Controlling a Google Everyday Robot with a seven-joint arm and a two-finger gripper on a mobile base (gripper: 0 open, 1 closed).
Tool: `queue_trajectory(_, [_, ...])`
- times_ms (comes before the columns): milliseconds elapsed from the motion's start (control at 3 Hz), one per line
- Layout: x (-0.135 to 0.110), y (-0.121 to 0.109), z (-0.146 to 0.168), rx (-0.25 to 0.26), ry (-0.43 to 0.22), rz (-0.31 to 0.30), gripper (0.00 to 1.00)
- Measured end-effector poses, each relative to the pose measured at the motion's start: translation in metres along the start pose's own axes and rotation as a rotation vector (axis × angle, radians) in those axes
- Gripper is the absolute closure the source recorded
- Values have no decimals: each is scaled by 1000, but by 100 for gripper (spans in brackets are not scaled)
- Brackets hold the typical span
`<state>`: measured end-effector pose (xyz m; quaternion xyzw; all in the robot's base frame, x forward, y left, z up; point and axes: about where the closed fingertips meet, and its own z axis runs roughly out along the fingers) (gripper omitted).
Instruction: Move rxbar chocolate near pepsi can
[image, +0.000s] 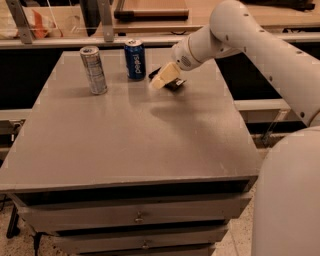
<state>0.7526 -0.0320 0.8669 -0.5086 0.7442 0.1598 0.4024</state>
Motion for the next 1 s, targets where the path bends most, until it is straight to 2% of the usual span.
queue_trajectory(333, [-1, 3, -9, -80, 17, -40, 0])
queue_trajectory(667, [1, 6, -28, -137, 44, -70, 0])
queue_trajectory(1000, [1, 10, -30, -158, 53, -74, 0])
